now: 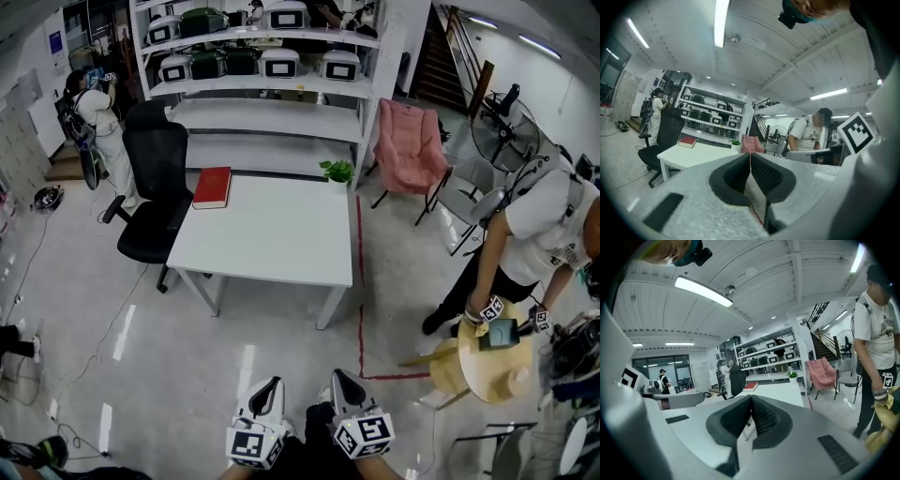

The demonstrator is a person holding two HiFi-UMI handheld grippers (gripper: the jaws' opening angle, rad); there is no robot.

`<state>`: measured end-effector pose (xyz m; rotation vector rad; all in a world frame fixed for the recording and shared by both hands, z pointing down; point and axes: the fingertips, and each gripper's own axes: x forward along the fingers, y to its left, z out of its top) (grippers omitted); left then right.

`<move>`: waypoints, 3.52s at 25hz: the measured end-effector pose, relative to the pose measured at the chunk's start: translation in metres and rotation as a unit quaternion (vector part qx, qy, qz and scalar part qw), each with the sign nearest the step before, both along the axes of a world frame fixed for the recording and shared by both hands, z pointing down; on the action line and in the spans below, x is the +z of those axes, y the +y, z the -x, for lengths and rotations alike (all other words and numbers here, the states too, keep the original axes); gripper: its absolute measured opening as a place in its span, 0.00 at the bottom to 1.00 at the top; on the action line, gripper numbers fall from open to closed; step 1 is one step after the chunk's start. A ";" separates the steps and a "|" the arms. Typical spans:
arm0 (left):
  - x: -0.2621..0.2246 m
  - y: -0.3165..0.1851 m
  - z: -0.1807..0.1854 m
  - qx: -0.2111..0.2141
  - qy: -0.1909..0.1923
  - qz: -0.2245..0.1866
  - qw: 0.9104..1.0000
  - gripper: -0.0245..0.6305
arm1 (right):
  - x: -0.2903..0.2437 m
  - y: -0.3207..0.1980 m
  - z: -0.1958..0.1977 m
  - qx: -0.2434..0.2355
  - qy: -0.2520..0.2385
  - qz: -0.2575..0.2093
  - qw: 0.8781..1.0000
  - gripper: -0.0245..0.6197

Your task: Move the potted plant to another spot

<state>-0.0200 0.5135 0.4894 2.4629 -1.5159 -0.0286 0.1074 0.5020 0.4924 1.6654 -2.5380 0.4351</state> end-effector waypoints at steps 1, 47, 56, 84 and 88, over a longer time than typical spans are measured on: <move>0.002 -0.002 0.002 -0.001 0.002 0.002 1.000 0.07 | 0.001 -0.002 0.002 0.001 0.001 0.001 1.000 0.06; -0.003 -0.495 -0.082 -0.024 -0.014 0.022 0.999 0.07 | 0.018 -0.523 -0.078 -0.043 0.030 0.000 0.999 0.06; -0.003 -0.598 -0.078 0.022 -0.009 0.012 1.000 0.07 | 0.021 -0.630 -0.079 -0.007 0.052 0.004 0.999 0.06; 0.027 -0.755 -0.047 0.077 -0.005 0.059 0.995 0.07 | 0.180 -0.874 -0.112 -0.051 0.338 0.174 0.924 0.06; 0.029 -0.765 -0.047 0.073 0.000 0.061 0.995 0.07 | 0.199 -0.891 -0.122 -0.085 0.415 0.190 0.886 0.06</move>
